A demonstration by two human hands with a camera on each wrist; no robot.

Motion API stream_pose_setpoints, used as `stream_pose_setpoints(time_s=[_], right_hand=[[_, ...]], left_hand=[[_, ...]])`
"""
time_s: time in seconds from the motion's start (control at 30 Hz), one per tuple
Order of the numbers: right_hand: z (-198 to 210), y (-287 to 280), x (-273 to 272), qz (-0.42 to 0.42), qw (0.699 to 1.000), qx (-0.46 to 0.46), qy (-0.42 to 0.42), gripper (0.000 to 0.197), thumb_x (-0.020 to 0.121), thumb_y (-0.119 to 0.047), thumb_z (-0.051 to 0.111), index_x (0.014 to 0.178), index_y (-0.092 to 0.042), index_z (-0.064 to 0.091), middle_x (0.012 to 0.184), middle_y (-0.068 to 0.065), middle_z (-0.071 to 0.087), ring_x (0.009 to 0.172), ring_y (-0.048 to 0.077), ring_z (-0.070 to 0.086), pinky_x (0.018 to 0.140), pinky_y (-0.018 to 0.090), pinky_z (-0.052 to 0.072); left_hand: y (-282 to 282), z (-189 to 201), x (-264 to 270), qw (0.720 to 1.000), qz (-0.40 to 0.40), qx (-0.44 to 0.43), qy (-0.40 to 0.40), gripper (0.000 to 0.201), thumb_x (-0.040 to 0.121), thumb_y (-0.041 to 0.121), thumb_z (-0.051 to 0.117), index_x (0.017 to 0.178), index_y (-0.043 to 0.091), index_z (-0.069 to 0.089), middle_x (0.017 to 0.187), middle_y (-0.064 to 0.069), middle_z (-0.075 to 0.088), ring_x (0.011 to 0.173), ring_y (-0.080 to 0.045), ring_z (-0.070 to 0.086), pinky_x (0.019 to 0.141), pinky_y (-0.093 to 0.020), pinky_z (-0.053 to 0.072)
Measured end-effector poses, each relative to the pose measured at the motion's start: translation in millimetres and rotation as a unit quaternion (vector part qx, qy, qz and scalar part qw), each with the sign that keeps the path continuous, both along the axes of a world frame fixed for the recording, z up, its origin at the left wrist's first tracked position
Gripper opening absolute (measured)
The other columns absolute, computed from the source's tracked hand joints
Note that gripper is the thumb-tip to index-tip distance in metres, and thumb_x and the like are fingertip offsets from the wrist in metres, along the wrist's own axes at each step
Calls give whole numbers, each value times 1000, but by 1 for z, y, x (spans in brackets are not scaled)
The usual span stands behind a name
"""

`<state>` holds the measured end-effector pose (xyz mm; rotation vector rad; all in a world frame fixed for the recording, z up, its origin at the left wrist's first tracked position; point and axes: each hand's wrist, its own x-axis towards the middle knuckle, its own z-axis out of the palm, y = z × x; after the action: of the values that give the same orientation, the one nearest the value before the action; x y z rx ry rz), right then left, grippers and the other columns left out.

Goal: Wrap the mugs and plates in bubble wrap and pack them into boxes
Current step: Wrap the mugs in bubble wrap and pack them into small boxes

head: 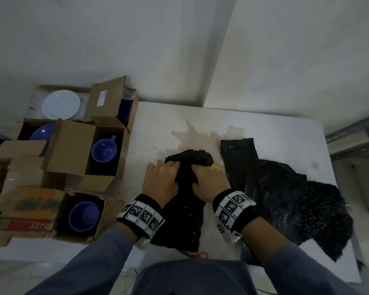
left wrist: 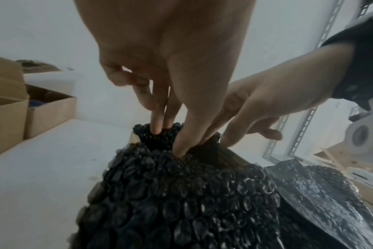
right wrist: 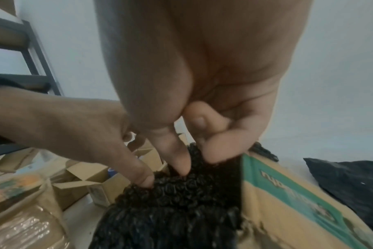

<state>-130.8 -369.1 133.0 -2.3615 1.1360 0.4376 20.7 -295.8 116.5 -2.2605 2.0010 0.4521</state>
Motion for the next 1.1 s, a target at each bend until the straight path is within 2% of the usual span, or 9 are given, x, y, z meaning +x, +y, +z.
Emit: stream_pose_setpoints(time_s=[0.07,0.17,0.33,0.43,0.53,0.63,0.87,0.97,1.1], right_hand=[[1,-1,8,-9,1000,17,17,28,89,-24,55,114,-13,53,112,9,58,100,32,59,69,36,45],[-1,-3,19,-25,995,49,79,38,90,-28,58,122,-9,52,120,12,57,108,33,58,79,38,48],[4,-9,27,-51,990,88,100,34,92,-31,56,118,-10,55,115,13,60,103,33,60,77,37,51],[9,-14,31,-76,990,88,84,28,93,-32,52,111,-10,56,107,11,58,98,32,60,76,39,53],[8,-15,35,-94,982,135,97,28,94,-31,51,110,-9,57,105,12,59,90,30,61,74,38,54],[4,-13,37,-106,977,158,101,27,94,-29,53,111,-8,58,102,13,63,80,29,63,69,36,55],[8,-13,39,-136,973,170,73,24,93,-26,50,105,-7,56,98,13,61,79,33,65,75,44,59],[5,-10,38,-139,969,188,78,26,92,-24,52,110,-6,56,104,16,62,83,35,66,77,46,59],[9,-12,36,-131,973,180,69,25,92,-26,51,107,-7,57,101,14,62,81,33,65,75,43,58]], left_hand=[[-6,1,1,999,-17,8,31,45,78,17,64,123,20,59,115,2,64,95,-25,64,69,-36,50],[-15,3,-3,998,-16,46,29,34,81,15,60,115,20,56,109,1,61,91,-26,65,62,-34,48],[-20,2,-7,996,-18,81,28,35,82,17,61,116,18,54,109,-2,60,96,-28,64,66,-35,44],[-27,-1,0,995,-21,87,43,31,83,19,61,114,21,57,106,-2,61,93,-28,64,69,-36,48],[-30,-2,6,992,-19,106,60,28,82,23,62,110,23,58,105,-1,62,91,-27,64,69,-37,50],[-30,-3,9,990,-15,120,70,34,82,24,64,115,25,57,108,-1,63,94,-27,64,71,-38,53],[-22,-6,6,991,-6,111,76,40,86,16,59,125,21,52,114,-4,62,106,-29,60,76,-40,49],[-24,-6,7,990,-5,118,75,36,87,17,59,122,22,53,110,-4,64,101,-29,62,73,-39,48],[-21,-7,8,993,7,88,84,37,84,18,61,121,24,57,106,-3,66,97,-28,63,71,-37,49]])
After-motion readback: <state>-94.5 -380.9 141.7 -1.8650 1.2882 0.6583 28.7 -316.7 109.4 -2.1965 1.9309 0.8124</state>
